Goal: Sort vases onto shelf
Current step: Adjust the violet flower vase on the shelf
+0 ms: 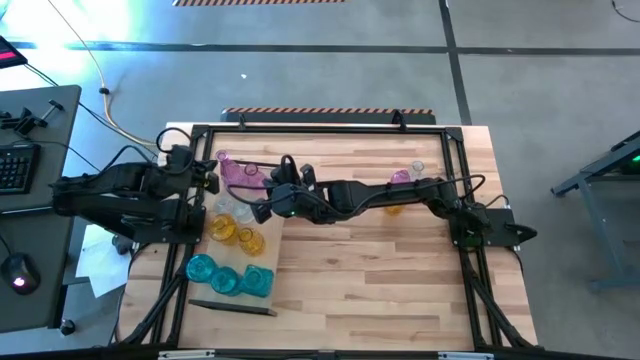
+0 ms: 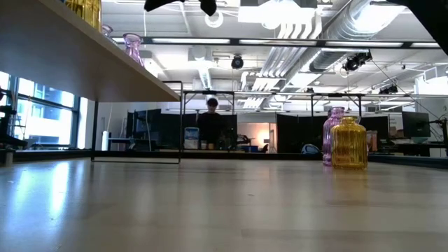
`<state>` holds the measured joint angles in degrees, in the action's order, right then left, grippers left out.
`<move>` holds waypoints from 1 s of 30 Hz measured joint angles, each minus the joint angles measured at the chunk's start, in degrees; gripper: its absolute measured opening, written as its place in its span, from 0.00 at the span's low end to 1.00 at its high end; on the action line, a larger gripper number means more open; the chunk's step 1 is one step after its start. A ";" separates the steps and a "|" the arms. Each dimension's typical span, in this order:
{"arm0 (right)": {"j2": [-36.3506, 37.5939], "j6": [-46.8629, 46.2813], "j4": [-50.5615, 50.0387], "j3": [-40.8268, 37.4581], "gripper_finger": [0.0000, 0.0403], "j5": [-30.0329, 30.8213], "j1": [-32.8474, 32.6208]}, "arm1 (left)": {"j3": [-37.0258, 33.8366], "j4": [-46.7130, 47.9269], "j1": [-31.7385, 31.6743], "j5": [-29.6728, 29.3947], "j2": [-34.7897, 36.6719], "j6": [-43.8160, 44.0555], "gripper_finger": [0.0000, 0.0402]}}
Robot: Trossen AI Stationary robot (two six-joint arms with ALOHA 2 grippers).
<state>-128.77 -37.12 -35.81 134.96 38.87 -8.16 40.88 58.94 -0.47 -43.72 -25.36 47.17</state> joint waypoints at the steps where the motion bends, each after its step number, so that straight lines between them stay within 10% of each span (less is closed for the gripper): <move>1: 0.00 0.07 -0.01 0.00 0.00 0.00 0.00 | 0.00 -0.47 0.00 0.29 -0.38 -0.42 0.01; 30: 0.01 0.29 -2.61 -0.01 0.00 -1.42 0.28 | 1.55 -2.19 0.02 -2.29 -2.40 -4.45 0.01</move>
<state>-128.76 -36.83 -38.43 134.95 37.45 -7.88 42.43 56.74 -0.45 -46.01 -27.77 42.72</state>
